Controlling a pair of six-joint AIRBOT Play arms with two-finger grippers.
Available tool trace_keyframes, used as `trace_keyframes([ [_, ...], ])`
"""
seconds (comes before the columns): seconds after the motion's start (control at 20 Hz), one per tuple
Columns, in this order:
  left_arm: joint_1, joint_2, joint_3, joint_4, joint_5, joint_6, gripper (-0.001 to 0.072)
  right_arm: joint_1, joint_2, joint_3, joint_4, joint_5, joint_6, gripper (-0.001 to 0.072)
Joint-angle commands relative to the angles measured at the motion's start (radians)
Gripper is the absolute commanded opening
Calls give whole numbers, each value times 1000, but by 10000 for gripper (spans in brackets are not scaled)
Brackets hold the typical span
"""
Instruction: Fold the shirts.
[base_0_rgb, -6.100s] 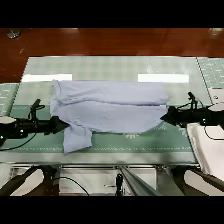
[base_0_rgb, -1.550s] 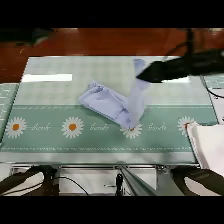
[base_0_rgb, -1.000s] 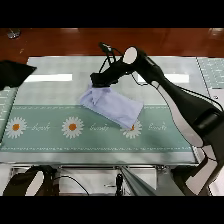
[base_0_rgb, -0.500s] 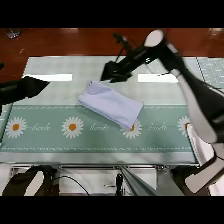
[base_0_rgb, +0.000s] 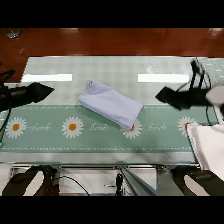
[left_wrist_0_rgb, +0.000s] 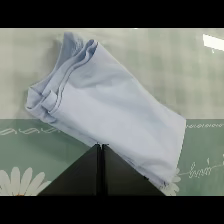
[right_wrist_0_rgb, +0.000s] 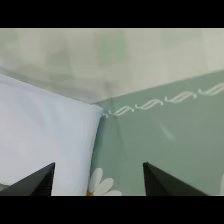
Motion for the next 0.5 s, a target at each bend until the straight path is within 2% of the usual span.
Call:
trace_keyframes([
  [0.0,-48,-1,-57,0,5,0,19,7,48,-329,415,-257,-137,628],
  [0.15,-123,-4,-63,1,37,0,20,28,-155,-247,520,-133,-309,628],
  [0.3,-163,-4,-63,0,71,0,20,28,-318,-174,705,-68,-459,627],
  [0.45,-173,-4,-63,0,71,0,19,47,-425,-106,741,-37,-493,619],
])
